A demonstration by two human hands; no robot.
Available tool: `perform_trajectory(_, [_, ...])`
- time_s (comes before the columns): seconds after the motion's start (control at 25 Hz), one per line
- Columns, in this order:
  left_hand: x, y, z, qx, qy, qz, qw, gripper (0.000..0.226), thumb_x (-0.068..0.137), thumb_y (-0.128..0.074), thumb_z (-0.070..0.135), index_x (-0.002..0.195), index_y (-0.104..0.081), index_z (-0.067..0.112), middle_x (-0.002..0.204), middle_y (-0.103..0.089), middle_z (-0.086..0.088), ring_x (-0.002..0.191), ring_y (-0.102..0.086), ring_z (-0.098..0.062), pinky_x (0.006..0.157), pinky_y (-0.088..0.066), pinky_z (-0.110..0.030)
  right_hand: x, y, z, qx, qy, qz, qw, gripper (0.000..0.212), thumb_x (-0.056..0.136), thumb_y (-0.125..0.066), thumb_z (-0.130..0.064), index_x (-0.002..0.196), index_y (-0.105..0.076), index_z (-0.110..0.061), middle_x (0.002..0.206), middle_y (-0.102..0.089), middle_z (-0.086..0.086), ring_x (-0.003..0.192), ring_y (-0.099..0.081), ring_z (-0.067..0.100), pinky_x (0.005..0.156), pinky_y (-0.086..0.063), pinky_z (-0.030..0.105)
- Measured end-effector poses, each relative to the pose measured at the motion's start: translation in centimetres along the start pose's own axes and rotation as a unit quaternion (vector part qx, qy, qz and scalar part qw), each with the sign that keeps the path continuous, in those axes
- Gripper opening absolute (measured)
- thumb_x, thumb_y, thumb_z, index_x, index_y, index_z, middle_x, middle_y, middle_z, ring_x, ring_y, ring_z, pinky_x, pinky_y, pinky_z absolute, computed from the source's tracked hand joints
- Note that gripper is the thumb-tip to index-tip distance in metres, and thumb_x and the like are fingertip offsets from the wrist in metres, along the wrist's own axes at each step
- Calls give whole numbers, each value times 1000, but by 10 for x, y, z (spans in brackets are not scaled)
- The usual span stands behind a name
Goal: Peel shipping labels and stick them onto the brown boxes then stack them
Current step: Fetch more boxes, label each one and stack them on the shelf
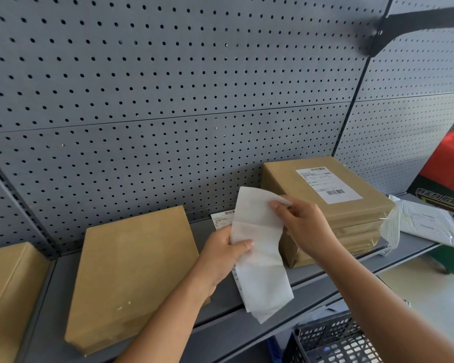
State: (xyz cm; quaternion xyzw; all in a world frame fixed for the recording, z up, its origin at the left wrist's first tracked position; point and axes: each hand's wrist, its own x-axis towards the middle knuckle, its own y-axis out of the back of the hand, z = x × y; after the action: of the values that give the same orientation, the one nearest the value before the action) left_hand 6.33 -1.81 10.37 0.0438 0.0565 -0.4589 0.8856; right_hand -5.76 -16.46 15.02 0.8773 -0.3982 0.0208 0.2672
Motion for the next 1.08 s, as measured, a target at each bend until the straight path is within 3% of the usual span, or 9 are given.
perform_trajectory(0.08, [-2,0,-2,32,19,-22,999,23,96,-66,9,116,-70,19,105,-79,5,85,-76,-3,71,-60,-18,3,2,-4,13,5,34,999,16,99,-58,-28,96,-74,-32,67,-67,-14,54,-56,3,50,-44,15])
perform_trajectory(0.2, [-4,0,2,53,37,-41,997,26,92,-71,15,117,-71,23,108,-79,5,93,-76,-9,76,-59,-21,7,3,-10,29,4,44,999,14,99,-59,-28,98,-73,-31,80,-70,-5,69,-64,13,55,-55,18])
perform_trajectory(0.4, [1,2,21,-76,38,2,996,29,94,-69,43,114,-76,23,108,-80,6,102,-76,-14,92,-58,-35,8,1,-13,32,22,24,999,17,99,-59,-28,104,-74,-22,88,-73,0,81,-69,13,66,-63,30])
perform_trajectory(0.56, [11,-1,16,-78,31,80,993,19,98,-66,31,105,-79,19,100,-82,3,101,-75,-21,94,-59,-43,8,0,-14,20,34,23,999,18,99,-58,-32,103,-73,-24,87,-74,-5,77,-71,10,74,-62,41])
perform_trajectory(0.72, [14,-5,2,-41,44,93,994,12,98,-67,22,97,-78,19,95,-82,-1,100,-74,-32,97,-52,-60,9,4,-18,27,42,44,998,21,99,-57,-36,99,-73,-23,86,-74,0,77,-74,10,80,-58,52])
perform_trajectory(0.92, [17,-10,-4,-28,48,108,993,16,97,-65,10,91,-73,21,97,-80,-4,95,-76,-26,81,-60,-41,9,7,-29,40,64,64,995,20,99,-57,-36,97,-73,-24,88,-74,4,83,-74,14,83,-56,54])
perform_trajectory(1.08, [21,-8,-11,-14,75,101,992,17,96,-62,7,94,-70,23,102,-77,-3,93,-75,-24,88,-62,-45,9,12,-36,77,77,72,991,17,99,-56,-40,96,-72,-42,95,-74,5,91,-72,26,86,-56,57])
